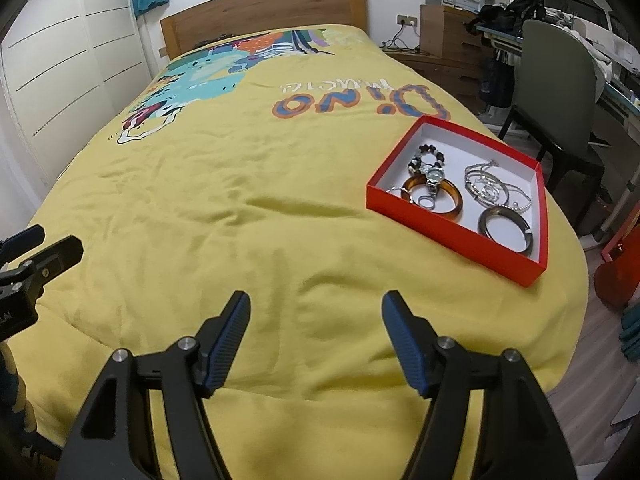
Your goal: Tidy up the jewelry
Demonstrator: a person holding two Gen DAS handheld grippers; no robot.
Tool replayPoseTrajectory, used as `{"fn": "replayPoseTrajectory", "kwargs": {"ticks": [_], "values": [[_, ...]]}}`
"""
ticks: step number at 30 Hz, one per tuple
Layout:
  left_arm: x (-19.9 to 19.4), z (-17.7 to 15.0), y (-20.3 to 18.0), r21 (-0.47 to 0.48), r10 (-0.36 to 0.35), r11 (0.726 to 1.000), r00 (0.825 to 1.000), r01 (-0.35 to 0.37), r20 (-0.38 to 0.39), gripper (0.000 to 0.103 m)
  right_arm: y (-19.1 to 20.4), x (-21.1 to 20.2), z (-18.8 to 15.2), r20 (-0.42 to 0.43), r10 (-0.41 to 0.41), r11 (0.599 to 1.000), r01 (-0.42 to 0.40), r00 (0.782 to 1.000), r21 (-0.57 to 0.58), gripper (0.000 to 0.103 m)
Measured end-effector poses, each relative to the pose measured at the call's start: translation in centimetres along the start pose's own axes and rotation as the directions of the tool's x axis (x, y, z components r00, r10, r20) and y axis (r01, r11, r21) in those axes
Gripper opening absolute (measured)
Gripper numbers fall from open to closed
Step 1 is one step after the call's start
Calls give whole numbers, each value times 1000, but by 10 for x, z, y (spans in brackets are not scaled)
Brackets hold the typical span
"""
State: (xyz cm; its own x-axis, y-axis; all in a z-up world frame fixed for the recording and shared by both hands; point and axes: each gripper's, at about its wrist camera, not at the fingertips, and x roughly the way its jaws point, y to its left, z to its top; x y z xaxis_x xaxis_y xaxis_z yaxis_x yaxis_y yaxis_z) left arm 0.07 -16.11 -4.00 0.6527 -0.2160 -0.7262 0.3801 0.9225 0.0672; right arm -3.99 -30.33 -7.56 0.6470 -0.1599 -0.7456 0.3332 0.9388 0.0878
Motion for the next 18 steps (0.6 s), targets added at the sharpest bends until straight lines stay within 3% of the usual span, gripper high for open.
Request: {"fn": "replayPoseTrajectory", "kwargs": {"ticks": [18], "values": [[16, -5, 2, -20, -8, 1000, 999, 7, -33, 94, 2, 5, 8, 52, -43, 998, 46, 998, -49, 67]]}}
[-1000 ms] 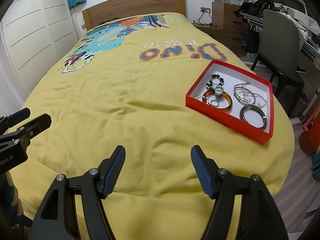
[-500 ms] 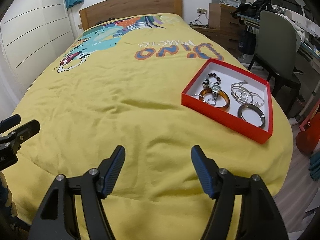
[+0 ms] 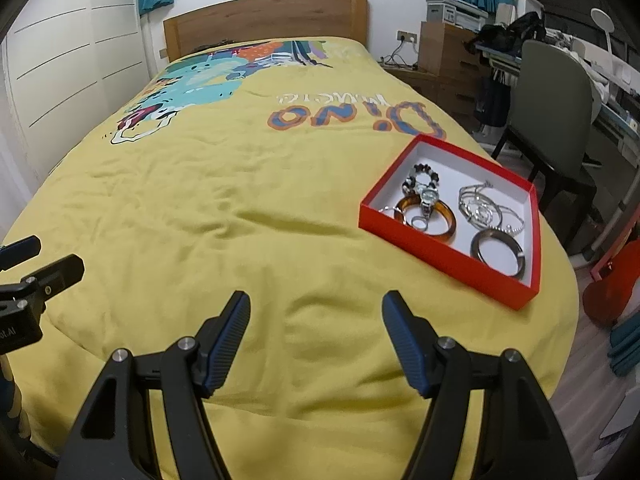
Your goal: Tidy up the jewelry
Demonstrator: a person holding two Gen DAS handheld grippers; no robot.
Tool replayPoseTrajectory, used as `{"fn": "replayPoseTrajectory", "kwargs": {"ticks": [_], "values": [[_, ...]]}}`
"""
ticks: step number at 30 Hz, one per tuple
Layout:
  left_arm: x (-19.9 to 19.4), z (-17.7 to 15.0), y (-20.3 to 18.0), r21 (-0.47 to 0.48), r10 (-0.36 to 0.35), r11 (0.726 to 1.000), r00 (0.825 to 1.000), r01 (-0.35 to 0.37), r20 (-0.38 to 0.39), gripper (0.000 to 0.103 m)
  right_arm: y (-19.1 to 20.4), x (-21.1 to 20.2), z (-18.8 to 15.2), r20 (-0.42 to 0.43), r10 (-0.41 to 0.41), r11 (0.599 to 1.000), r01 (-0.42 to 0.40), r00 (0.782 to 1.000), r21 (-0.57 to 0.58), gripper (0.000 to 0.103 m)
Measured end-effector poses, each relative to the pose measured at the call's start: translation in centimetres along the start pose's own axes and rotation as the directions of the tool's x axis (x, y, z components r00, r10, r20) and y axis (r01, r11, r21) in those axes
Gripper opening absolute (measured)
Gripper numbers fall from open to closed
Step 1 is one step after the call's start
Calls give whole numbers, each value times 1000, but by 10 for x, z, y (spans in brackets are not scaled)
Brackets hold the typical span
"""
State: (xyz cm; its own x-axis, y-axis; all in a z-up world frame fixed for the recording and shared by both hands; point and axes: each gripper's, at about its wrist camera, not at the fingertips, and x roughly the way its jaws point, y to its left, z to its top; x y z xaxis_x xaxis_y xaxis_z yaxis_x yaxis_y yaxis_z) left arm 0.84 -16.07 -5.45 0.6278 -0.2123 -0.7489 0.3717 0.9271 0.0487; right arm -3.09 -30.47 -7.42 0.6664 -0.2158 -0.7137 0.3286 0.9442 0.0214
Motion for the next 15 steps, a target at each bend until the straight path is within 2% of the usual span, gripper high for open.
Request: {"fn": "replayPoseTrajectory", "kwargs": {"ticks": [15], "values": [[16, -1, -2, -3, -11, 1000, 1000, 11, -25, 94, -4, 5, 3, 5, 6, 1000, -6, 1000, 3, 67]]}}
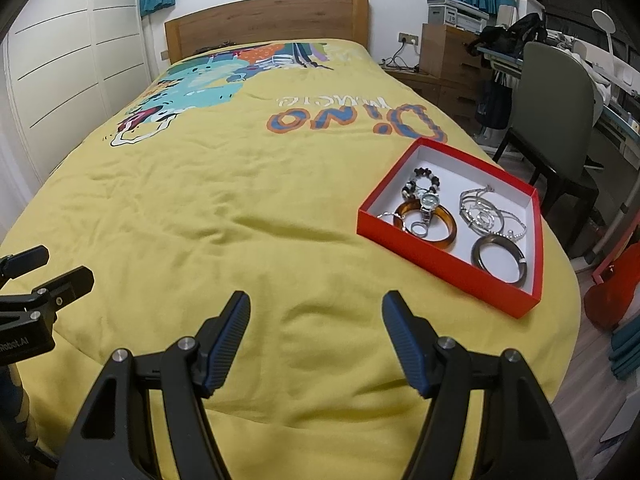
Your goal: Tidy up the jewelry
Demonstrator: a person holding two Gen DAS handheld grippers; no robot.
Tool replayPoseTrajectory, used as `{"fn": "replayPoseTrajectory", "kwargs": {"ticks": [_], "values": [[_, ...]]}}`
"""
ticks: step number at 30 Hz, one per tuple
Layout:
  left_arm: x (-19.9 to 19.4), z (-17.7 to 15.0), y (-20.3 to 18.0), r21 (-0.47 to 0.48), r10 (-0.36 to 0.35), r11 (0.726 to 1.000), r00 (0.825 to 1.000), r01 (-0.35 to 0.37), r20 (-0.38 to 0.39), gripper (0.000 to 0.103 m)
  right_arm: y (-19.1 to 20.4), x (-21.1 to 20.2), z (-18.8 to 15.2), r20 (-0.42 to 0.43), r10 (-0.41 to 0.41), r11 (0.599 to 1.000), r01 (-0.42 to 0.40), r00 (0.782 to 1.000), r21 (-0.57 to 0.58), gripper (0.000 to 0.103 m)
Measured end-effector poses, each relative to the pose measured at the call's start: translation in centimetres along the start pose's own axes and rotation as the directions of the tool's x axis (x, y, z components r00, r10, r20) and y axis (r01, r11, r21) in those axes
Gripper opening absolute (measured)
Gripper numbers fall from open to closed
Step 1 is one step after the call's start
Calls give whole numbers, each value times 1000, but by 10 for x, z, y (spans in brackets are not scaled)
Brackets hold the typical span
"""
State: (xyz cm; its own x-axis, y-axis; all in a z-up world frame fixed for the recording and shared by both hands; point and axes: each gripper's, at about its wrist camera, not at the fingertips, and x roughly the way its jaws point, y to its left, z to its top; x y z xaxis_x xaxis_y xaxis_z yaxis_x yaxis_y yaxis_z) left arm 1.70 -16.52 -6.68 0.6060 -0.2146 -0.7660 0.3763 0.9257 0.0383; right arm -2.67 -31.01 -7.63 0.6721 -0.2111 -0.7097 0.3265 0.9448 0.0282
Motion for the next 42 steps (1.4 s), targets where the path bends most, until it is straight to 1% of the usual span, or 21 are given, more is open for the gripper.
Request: {"fn": "replayPoseTrajectory", "kwargs": {"ticks": [9, 20, 42], "values": [[7, -1, -2, 5, 6, 1000, 1000, -6, -19, 94, -2, 3, 0, -3, 5, 1000, -5, 1000, 5, 67], [11, -2, -2, 9, 11, 1000, 1000, -11, -24, 94, -3, 5, 0, -8, 5, 1000, -5, 1000, 4, 67], [16, -5, 4, 10, 20, 1000, 999, -20, -40, 95, 0, 18, -9, -47, -7, 1000, 6, 999, -10, 67]]}}
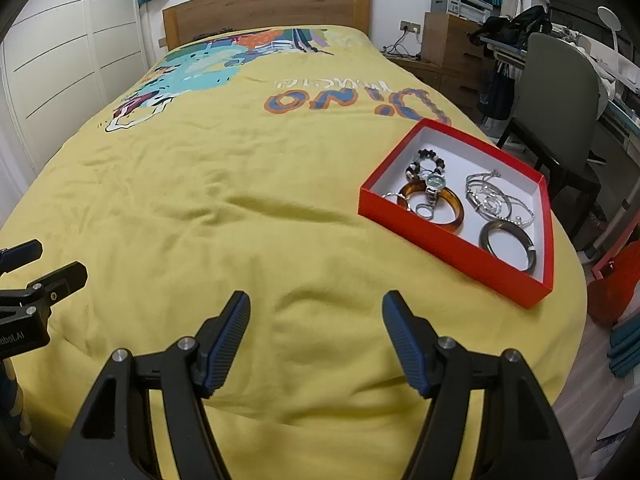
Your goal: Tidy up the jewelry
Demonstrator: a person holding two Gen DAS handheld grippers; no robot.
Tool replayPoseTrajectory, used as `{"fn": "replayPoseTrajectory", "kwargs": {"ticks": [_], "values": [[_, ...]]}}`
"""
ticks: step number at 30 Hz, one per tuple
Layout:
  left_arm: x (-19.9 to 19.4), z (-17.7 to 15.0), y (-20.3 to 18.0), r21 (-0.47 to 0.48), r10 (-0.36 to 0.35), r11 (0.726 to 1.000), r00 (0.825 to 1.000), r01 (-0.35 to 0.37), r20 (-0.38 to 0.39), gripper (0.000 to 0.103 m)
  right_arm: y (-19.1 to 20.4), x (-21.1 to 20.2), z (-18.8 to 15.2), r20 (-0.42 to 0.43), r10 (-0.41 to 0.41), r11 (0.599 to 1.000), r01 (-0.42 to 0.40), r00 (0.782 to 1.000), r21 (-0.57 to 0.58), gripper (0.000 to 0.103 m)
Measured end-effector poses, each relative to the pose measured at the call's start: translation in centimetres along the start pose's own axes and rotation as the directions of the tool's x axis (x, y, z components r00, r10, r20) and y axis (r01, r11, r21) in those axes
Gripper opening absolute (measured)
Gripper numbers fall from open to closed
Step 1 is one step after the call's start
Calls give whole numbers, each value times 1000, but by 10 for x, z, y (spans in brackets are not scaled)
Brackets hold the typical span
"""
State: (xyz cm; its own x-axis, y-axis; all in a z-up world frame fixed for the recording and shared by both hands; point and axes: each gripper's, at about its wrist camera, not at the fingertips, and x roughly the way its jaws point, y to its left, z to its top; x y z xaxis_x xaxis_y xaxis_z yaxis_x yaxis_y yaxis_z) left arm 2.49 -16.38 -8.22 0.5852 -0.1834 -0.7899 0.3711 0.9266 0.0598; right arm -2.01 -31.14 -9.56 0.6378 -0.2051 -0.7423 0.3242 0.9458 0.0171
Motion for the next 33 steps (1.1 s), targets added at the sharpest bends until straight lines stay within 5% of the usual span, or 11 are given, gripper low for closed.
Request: {"fn": "replayPoseTrajectory", "kwargs": {"ticks": [33], "values": [[22, -5, 9, -14, 8, 1000, 999, -8, -50, 95, 1, 19, -4, -49, 16, 1000, -15, 999, 7, 67]]}}
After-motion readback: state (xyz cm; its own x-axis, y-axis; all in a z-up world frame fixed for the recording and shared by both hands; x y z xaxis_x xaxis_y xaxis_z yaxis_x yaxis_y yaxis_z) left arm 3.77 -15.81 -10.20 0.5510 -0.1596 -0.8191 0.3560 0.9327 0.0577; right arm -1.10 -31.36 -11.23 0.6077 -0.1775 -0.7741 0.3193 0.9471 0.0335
